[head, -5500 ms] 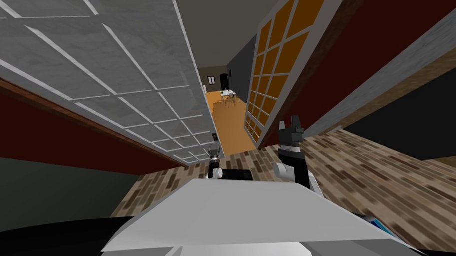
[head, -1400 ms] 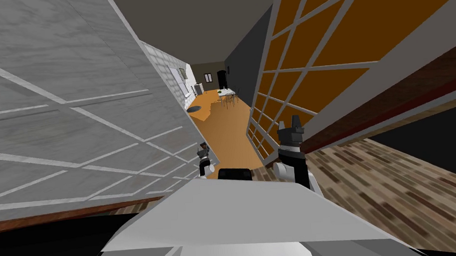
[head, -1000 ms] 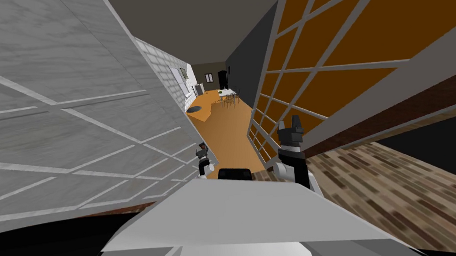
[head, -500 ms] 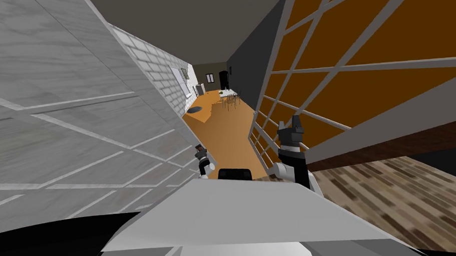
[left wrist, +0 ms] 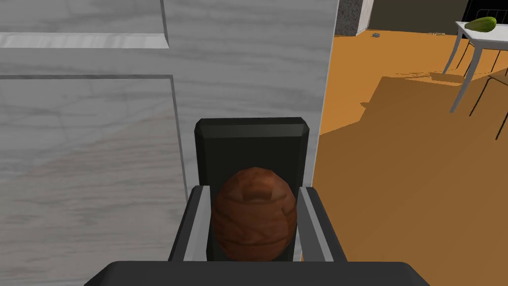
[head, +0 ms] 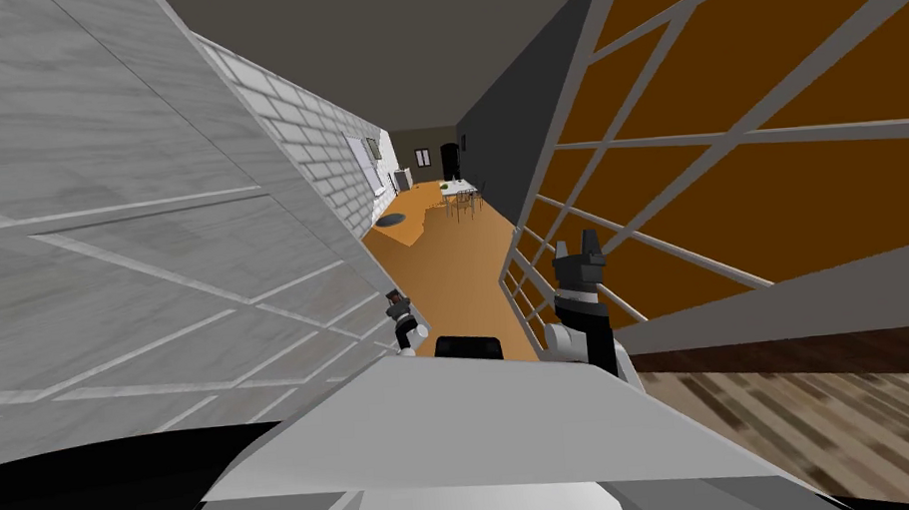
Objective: Push the door open
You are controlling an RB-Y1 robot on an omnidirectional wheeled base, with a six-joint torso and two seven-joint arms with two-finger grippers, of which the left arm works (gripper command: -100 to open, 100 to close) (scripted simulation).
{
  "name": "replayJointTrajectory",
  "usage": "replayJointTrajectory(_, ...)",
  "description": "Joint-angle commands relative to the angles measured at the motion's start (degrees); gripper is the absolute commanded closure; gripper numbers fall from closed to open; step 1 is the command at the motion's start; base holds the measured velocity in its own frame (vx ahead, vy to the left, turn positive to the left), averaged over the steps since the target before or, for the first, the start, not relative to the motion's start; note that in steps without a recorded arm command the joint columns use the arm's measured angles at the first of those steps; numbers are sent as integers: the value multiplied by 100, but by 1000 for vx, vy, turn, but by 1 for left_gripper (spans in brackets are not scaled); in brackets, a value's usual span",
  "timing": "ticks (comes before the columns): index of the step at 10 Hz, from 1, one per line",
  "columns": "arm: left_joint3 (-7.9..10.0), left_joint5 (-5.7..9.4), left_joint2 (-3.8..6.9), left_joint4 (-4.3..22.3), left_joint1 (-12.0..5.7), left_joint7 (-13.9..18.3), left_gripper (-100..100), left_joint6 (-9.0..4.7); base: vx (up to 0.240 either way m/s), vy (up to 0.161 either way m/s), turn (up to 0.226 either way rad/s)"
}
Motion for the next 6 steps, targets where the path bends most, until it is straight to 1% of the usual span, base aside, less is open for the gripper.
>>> replayJointTrajectory(1,111,66,184,79,-52,1,100,-73,182,41,44)
replayJointTrajectory(3,217,141,289,78,-50,-21,100,-88,186,16,50)
replayJointTrajectory(4,217,141,289,78,-50,-21,100,-88,118,43,35)
replayJointTrajectory(5,306,204,332,78,-48,-40,100,-100,135,53,38)
replayJointTrajectory(6,366,246,343,77,-46,-53,100,-109,206,81,79)
